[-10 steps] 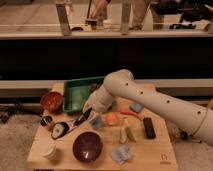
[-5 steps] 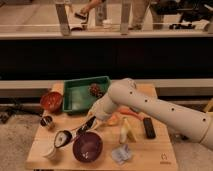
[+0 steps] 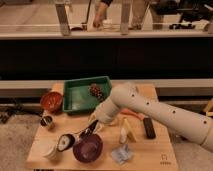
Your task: Wipe purple bowl with brush
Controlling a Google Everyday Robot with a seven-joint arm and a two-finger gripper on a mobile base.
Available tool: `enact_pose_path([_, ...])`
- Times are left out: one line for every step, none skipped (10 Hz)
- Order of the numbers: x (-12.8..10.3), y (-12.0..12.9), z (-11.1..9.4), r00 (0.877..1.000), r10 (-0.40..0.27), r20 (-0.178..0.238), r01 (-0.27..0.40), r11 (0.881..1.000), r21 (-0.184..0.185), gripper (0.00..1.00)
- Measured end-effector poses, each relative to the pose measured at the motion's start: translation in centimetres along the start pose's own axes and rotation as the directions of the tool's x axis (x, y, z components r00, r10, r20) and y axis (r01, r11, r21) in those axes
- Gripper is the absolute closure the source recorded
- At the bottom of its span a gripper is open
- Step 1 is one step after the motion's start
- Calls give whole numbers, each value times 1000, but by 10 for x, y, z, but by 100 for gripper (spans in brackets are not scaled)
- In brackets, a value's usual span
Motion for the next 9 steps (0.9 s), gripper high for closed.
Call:
enact_pose_path([1,2,4,1000,1,-3,-1,1000,-7,99])
enact_pose_path([1,1,6,1000,3,-4,-3,1000,2,100])
enact_pose_path([3,2,4,1000,3,-18,-3,1000,9,100])
enact_pose_path([13,6,1,998,1,-61,0,1000,5,100])
enact_pose_path([19,8,0,996,-3,-93,3,1000,1,100])
enact_pose_path([24,9,0,993,-6,-121,5,1000,-3,100])
enact_pose_path([29,9,1,990,-14,-143,13,1000,-8,100])
enact_pose_path([33,9,1,987,-25,-159,23,1000,-12,100])
enact_pose_path([37,9,-1,983,-38,-179,35,999,-17,100])
